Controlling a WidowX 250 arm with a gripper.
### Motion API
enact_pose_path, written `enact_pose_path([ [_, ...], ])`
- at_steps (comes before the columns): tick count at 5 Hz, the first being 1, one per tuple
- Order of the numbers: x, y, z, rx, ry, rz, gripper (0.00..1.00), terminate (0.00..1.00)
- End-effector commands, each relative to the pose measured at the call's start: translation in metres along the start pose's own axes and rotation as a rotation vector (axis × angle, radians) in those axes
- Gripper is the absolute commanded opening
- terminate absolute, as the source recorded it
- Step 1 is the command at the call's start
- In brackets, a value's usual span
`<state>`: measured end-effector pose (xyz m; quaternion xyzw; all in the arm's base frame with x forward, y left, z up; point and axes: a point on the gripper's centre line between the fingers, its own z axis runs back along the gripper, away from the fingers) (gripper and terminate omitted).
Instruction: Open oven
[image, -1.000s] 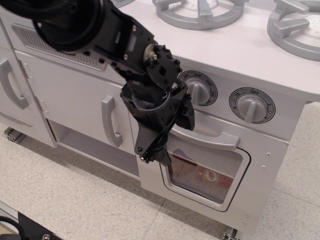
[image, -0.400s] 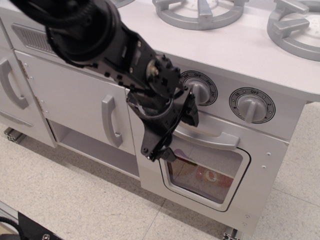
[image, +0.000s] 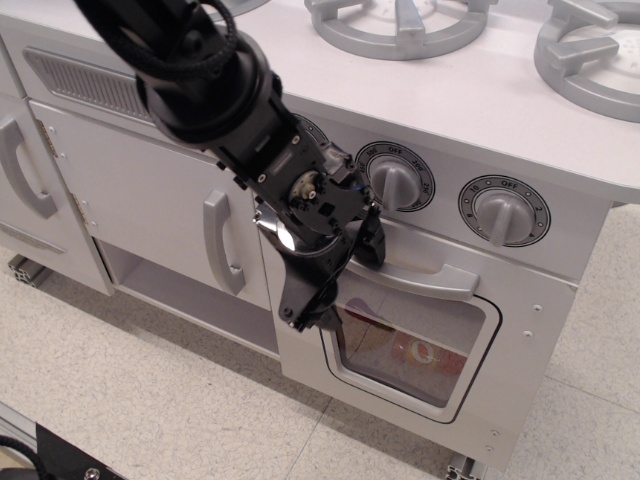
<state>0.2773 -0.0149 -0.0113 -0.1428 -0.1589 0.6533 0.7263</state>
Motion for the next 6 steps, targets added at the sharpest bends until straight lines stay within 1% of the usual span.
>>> enact_pose_path([
  [1, 0.0, -0.011, 0.006, -0.058, 0.012, 0.006, 1.0, 0.0],
  [2, 0.001, -0.011, -0.002, -0.037, 0.003, 0.014, 1.0, 0.0],
  [3, 0.003, -0.008, -0.011, 0.008, -0.003, 0.006, 1.0, 0.0],
  [4, 0.013, 0.005, -0.011, 0.09, -0.004, 0.001, 1.0, 0.0],
  [5, 0.024, 0.027, 0.008, 0.121, 0.0, -0.027, 1.0, 0.0],
  [6, 0.031, 0.043, 0.038, 0.139, -0.046, -0.061, 1.0, 0.0],
])
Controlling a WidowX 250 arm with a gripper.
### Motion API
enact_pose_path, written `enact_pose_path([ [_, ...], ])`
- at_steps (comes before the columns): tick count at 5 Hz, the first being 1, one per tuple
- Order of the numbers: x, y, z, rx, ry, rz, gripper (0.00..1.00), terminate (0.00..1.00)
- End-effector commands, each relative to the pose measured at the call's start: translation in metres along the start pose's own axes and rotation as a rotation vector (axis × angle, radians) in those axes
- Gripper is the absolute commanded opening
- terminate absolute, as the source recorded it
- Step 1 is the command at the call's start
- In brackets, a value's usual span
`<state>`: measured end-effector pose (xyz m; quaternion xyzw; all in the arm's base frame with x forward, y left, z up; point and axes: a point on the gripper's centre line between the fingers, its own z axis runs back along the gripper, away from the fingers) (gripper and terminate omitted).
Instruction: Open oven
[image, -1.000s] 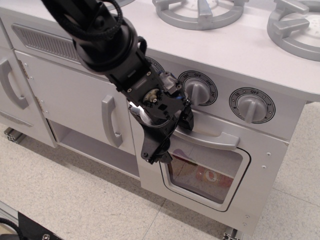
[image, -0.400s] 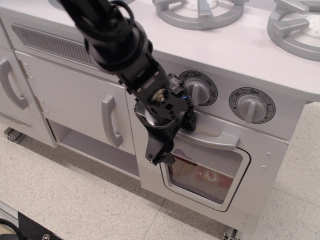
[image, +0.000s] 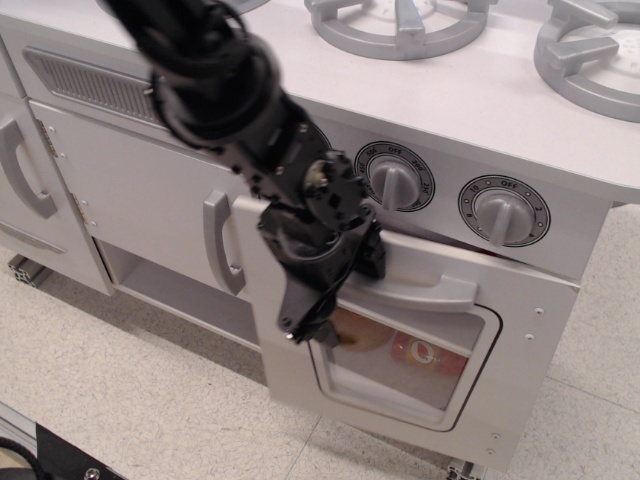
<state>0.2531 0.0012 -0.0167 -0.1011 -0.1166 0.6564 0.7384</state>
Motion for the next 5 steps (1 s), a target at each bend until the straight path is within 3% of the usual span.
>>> enact_pose_path([
  [1, 0.017, 0.03, 0.064, 0.028, -0.093, -0.049, 1.0, 0.0],
  [2, 0.014, 0.024, 0.091, 0.097, -0.152, -0.13, 1.0, 0.0],
  [3, 0.025, 0.008, 0.103, 0.141, -0.156, -0.321, 1.0, 0.0],
  [4, 0.043, -0.008, 0.096, 0.169, -0.152, -0.455, 1.0, 0.0],
  [5, 0.063, -0.024, 0.089, 0.188, -0.102, -0.525, 1.0, 0.0],
])
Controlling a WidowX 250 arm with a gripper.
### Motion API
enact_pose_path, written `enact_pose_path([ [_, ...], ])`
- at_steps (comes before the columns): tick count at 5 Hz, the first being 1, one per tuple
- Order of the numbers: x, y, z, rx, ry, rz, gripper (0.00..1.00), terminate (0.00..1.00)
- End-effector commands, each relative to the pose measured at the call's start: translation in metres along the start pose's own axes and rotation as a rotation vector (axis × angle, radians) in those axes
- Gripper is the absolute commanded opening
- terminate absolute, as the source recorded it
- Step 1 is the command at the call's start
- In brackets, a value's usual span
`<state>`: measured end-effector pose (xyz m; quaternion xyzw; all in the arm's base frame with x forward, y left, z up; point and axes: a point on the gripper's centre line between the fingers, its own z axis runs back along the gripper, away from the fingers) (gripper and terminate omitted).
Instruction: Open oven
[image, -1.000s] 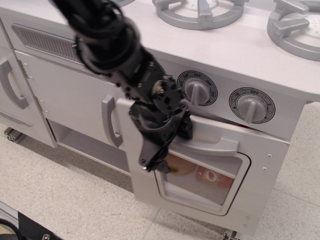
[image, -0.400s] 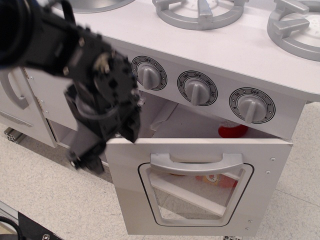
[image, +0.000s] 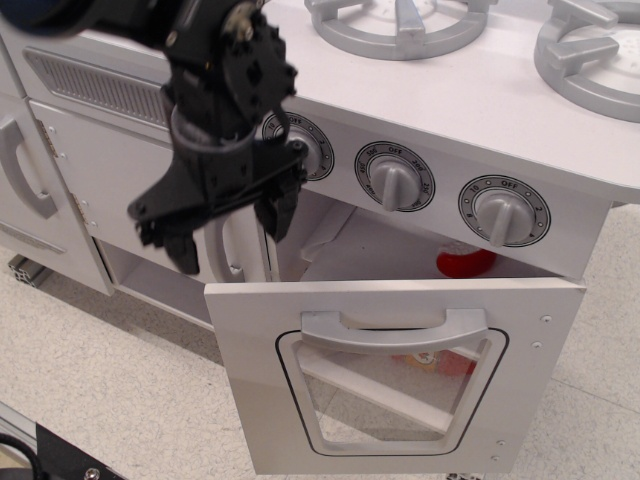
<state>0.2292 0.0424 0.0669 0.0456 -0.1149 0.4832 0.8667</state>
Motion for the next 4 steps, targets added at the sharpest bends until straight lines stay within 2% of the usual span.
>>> enact_pose_path([
  [1, 0.042, -0.014, -0.009, -0.041, 0.034, -0.138, 1.0, 0.0],
  [2, 0.043, -0.012, -0.042, -0.061, 0.075, -0.097, 1.0, 0.0],
  [3, 0.028, -0.013, -0.056, -0.073, 0.124, -0.006, 1.0, 0.0],
  [4, -0.005, -0.015, -0.061, -0.102, 0.157, 0.213, 1.0, 0.0],
])
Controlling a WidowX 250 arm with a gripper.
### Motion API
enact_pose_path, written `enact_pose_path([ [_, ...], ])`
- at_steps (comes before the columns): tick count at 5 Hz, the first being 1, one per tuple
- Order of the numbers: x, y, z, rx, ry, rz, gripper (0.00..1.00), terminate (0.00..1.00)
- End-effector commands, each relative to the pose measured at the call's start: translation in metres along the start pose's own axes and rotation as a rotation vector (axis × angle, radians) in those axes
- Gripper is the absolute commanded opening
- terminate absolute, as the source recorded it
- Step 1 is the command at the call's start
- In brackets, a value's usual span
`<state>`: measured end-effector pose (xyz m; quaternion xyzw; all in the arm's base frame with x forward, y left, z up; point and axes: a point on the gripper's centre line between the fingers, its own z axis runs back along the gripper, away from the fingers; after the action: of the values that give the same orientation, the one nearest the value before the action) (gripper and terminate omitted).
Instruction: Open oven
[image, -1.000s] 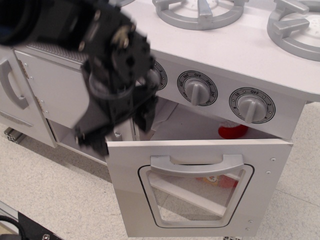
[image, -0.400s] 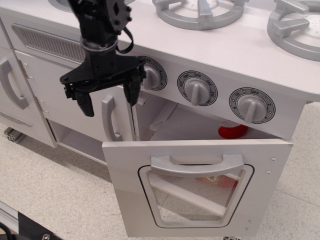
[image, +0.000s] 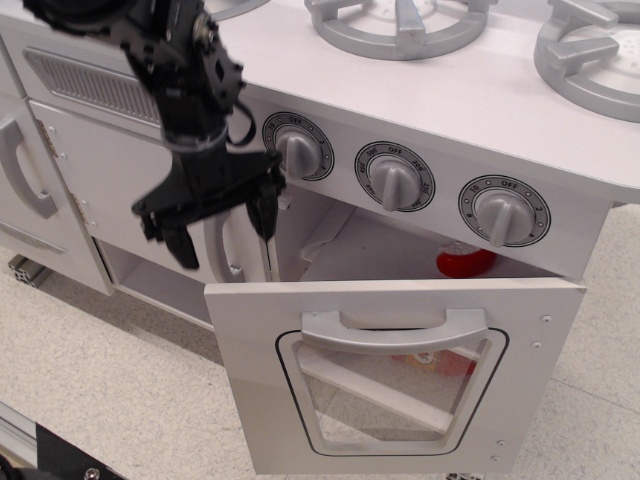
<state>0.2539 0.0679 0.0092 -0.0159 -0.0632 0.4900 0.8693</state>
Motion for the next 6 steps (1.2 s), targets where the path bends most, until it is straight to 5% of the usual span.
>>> enact_pose_path([
  [1, -0.058, -0.006, -0.001, -0.053, 0.027, 0.252, 1.0, 0.0],
  [3, -0.127, -0.012, 0.002, -0.031, 0.14, 0.19, 1.0, 0.0],
  [5, -0.188, -0.021, -0.004, -0.005, 0.232, 0.317, 1.0, 0.0],
  [6, -0.188, -0.021, -0.004, -0.005, 0.232, 0.317, 1.0, 0.0],
])
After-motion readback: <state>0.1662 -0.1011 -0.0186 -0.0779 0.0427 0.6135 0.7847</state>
